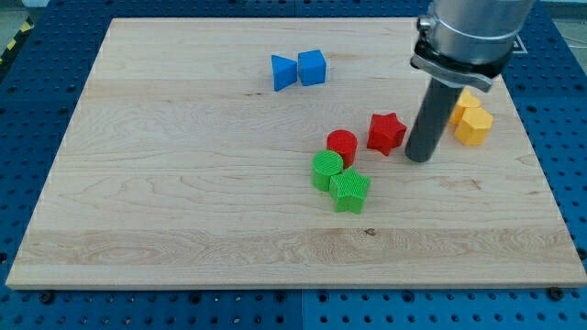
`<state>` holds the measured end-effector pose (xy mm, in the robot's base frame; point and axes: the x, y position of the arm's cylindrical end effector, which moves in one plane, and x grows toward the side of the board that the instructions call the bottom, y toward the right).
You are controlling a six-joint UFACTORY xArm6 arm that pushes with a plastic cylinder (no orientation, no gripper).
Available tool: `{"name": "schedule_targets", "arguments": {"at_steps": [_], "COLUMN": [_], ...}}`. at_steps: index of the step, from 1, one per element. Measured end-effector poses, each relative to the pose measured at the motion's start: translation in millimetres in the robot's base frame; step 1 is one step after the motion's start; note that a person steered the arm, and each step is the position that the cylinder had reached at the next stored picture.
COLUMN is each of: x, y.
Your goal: Push the red star into the red circle
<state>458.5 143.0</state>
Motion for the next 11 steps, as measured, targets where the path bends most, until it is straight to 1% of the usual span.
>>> {"name": "schedule_targets", "arguments": {"at_steps": [1, 3, 5, 7, 8, 10, 11], "x": [-42.9, -50.5, -50.5, -91.1, -84.8, -45.3, -56.8], "y": [-25.3, -17.4, -44.8, -50.4, -65.7, -73.3, -73.3]}}
